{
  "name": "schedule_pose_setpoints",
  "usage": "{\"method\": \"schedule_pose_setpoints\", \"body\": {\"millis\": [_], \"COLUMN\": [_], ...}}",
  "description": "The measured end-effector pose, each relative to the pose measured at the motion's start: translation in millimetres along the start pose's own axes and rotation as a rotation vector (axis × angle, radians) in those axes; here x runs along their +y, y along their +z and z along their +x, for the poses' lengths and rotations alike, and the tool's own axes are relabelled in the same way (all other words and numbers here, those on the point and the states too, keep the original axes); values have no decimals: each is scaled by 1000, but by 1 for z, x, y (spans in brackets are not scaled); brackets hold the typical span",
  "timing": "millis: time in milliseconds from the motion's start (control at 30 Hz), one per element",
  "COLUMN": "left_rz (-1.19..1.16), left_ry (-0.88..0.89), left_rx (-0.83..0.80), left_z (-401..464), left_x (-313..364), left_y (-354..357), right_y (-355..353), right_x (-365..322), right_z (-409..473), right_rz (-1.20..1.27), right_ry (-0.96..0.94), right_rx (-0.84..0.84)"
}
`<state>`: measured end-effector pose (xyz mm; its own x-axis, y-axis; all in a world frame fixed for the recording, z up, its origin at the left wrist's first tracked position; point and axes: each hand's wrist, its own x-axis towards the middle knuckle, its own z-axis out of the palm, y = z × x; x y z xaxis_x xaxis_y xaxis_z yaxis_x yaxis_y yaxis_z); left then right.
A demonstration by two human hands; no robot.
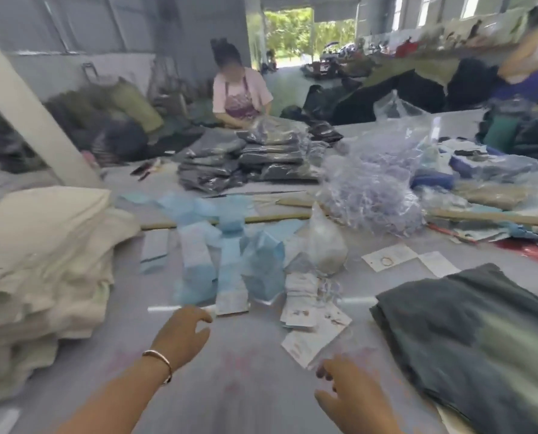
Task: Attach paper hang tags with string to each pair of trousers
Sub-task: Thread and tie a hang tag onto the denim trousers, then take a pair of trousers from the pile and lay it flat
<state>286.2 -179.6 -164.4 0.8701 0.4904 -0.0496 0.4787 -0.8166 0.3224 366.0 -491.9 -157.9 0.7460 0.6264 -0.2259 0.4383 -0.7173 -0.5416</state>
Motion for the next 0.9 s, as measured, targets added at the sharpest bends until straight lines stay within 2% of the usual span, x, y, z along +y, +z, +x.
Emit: {"method": "schedule_pose_setpoints", "body": {"millis": [67,200,300,367,433,467,533,600,633,667,733,767,800,833,900], "left_rz": [28,128,151,208,292,273,243,292,323,340,296,304,348,413,524], "left_ry": [-147,-320,-383,-263,-15,65,139,105,25,-97,-322,-389,-418,-420,-365], "left_rx": [98,137,327,514,743,807,914,966,897,717,223,36,-35,-30,142], "left_z": [-5,1,13,16,16,16,16,17,19,23,33,37,40,43,51], "left_x": [-59,-149,-198,-216,-226,-230,-239,-254,-263,-274,-292,-295,-295,-293,-287], "left_y": [-14,-38,-81,-116,-147,-161,-190,-219,-233,-245,-255,-251,-241,-230,-216], "right_y": [20,64,98,114,127,132,138,139,137,136,132,131,130,129,127], "right_x": [-41,-107,-142,-160,-183,-196,-225,-265,-282,-300,-338,-355,-373,-391,-426], "right_z": [18,56,85,99,120,128,141,159,163,170,190,201,213,225,247], "right_rz": [14,35,131,154,28,-15,9,19,0,1,5,17,49,82,168], "right_ry": [-56,-129,-90,-109,-174,-179,-201,-228,-297,-331,-383,-404,-421,-434,-438], "right_rx": [-61,-172,-214,-307,-442,-459,-421,-279,-250,-229,-163,-134,-102,-62,-20]}}
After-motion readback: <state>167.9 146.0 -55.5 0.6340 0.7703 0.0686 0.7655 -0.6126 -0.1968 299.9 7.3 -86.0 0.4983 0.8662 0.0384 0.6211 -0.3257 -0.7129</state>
